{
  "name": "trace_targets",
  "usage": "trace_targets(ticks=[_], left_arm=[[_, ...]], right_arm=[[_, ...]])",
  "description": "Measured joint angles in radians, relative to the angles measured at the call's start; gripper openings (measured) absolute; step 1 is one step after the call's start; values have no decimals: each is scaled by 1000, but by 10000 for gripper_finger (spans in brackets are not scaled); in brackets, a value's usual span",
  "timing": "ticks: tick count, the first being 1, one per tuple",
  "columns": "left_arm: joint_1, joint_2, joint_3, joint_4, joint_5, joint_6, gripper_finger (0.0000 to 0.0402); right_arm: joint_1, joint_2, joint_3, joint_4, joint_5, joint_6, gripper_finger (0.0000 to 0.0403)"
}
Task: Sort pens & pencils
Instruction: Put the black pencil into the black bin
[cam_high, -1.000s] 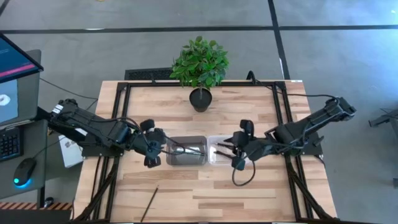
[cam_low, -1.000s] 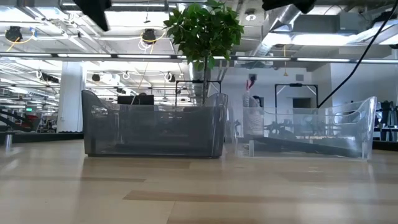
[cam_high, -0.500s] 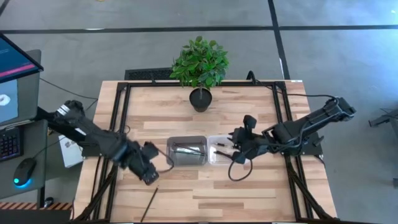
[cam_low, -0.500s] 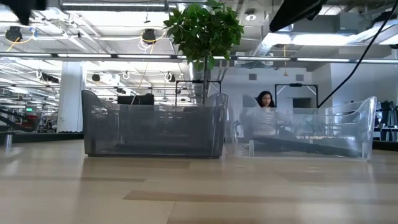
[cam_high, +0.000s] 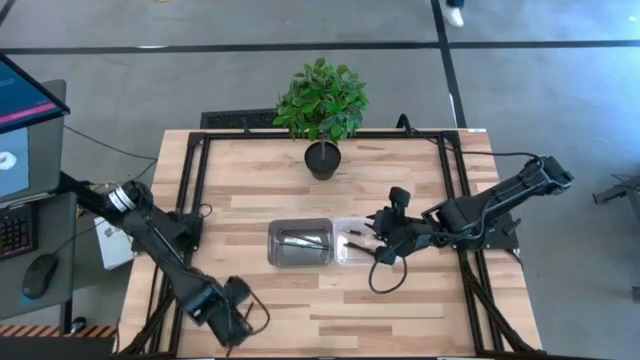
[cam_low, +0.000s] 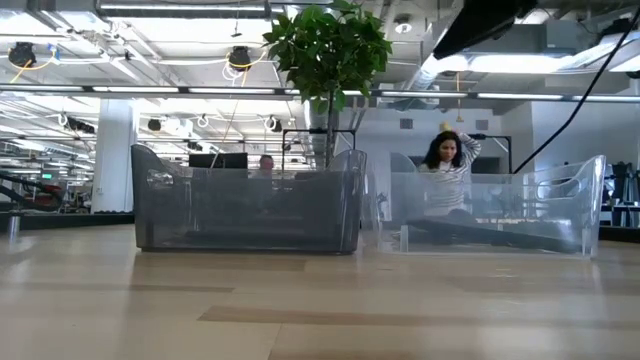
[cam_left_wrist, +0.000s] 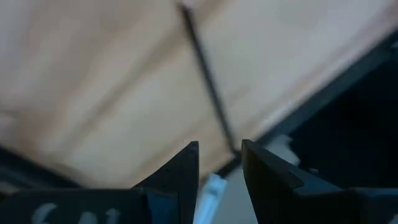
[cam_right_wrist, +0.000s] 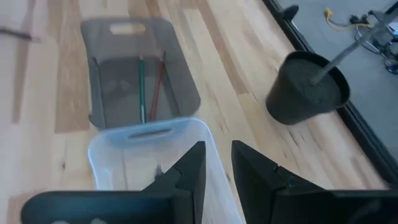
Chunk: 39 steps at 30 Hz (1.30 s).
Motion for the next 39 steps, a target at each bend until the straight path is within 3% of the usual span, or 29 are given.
trace_targets(ticks=[4, 15, 25, 35, 39], left_arm=[[-42, 8, 0, 110, -18, -114, 110], [-134, 62, 2, 194, 22, -393, 110], [-133, 115, 3, 266, 75, -436, 110], [-133, 143, 5, 265, 47, -464, 110], [-134, 184, 5, 294, 91, -451, 110]], right_arm=[[2, -48, -94, 93, 0, -1, 102], [18, -162, -268, 324, 0, 4, 102], [5, -156, -277, 347, 0, 4, 102], [4, -156, -277, 344, 0, 4, 102], [4, -156, -276, 345, 0, 4, 102]])
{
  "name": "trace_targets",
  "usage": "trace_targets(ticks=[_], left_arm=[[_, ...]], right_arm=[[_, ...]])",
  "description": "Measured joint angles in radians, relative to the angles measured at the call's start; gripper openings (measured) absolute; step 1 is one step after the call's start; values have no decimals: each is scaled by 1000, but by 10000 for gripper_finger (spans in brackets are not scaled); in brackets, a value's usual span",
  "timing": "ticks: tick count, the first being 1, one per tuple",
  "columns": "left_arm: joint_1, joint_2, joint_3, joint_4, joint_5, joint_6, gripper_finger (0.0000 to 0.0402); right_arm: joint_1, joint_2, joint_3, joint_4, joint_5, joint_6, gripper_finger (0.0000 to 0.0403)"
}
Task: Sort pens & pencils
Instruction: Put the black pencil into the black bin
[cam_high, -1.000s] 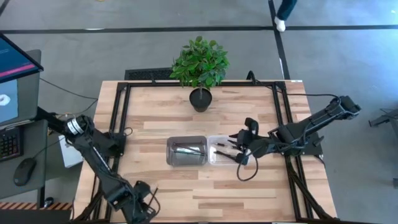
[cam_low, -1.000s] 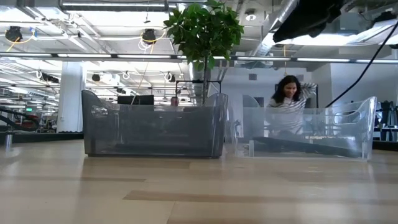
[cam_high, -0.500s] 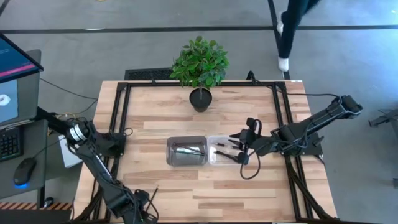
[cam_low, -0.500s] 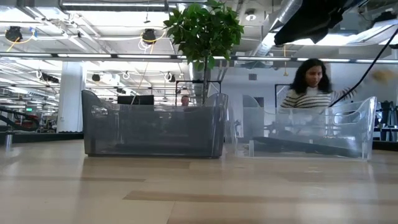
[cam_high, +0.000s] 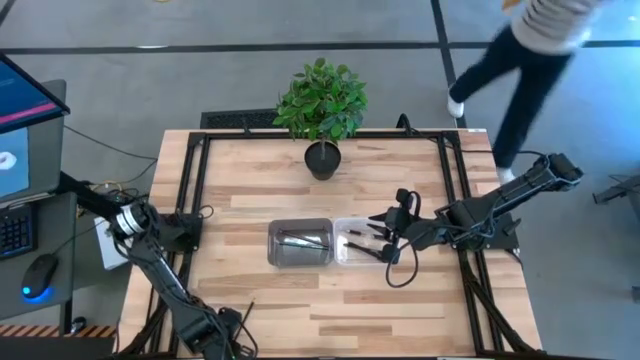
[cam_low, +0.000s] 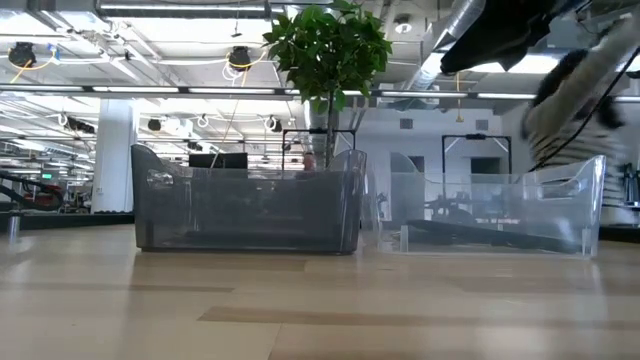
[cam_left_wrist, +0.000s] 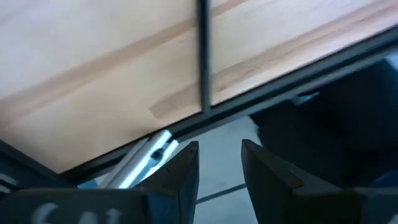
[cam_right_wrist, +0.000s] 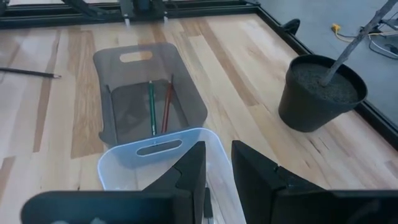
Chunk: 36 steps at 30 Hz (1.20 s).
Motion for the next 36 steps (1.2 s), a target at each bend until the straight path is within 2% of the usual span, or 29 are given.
trace_targets(ticks=[12, 20, 36], left_arm=[[-8, 84, 5, 55, 22, -1, 110], [-25, 87, 6, 49, -3, -62, 110], [-26, 112, 6, 15, -5, -85, 110]], right_arm=[[-1, 0, 0, 6, 0, 1, 102], [-1, 0, 0, 3, -1, 27, 102], [-6, 0, 0, 2, -2, 27, 102]])
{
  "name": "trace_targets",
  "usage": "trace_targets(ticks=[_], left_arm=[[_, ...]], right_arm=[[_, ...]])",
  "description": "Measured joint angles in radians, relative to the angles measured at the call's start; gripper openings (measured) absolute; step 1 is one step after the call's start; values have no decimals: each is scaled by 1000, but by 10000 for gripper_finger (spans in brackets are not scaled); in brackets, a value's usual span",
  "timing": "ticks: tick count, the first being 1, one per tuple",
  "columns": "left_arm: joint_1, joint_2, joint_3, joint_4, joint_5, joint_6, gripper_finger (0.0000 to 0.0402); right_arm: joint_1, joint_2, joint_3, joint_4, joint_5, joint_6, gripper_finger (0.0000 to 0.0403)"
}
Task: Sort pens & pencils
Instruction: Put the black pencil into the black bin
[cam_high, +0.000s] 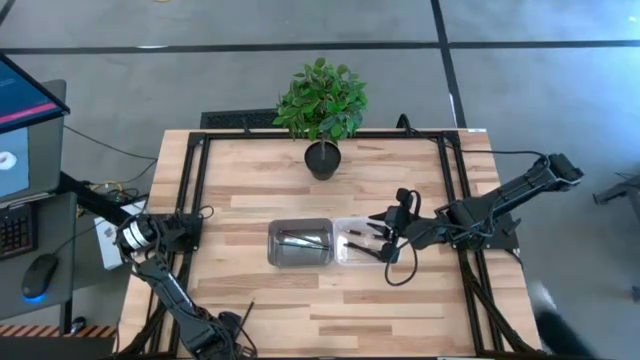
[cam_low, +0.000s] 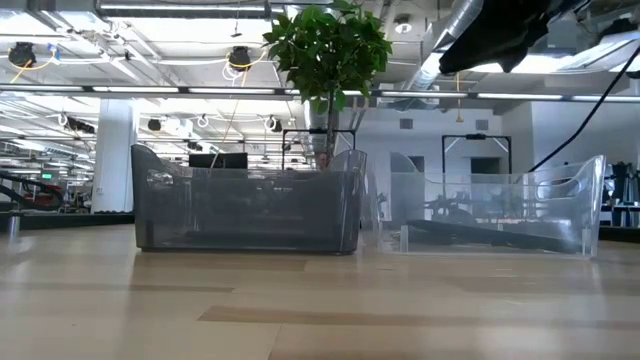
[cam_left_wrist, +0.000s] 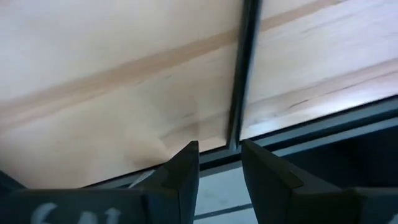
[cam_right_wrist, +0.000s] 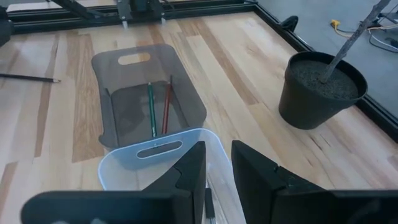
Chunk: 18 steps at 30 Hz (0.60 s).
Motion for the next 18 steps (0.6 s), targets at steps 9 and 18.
trace_targets(ticks=[9, 18], left_arm=[[0, 0, 0, -18, 2, -8, 110], [0, 0, 0, -21, 37, -6, 110]], right_arm=[[0, 0, 0, 0, 0, 0, 102], [0, 0, 0, 0, 0, 0, 102]])
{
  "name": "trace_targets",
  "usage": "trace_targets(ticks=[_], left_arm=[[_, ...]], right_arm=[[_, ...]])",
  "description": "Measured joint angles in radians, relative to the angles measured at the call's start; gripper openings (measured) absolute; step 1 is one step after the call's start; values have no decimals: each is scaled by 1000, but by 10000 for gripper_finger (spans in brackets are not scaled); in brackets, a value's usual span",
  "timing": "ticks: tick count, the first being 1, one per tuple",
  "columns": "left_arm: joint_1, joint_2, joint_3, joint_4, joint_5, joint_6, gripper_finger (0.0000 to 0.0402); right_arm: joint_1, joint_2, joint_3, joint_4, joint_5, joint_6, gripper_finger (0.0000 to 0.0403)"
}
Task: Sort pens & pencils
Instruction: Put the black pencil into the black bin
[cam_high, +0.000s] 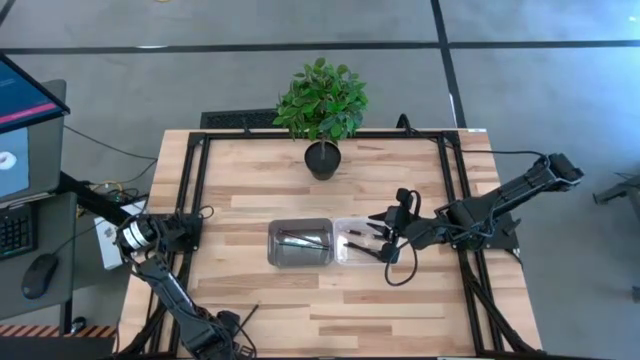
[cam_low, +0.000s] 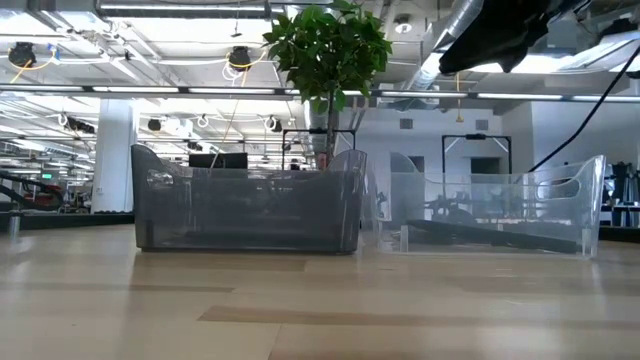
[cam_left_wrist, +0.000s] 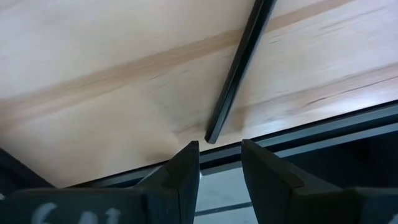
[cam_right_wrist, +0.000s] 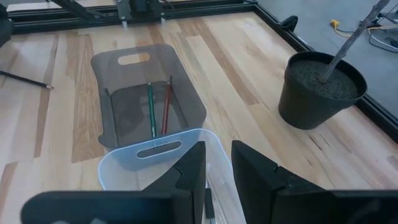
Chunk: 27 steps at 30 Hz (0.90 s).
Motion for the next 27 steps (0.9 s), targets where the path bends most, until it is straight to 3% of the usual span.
trace_targets(ticks=[12, 27], left_arm=[[12, 67, 5, 25, 67, 83, 110], [14, 70, 6, -21, 1, 132, 110]], right_arm=[[0, 0, 0, 3, 0, 0, 102], [0, 0, 0, 7, 0, 1, 102]])
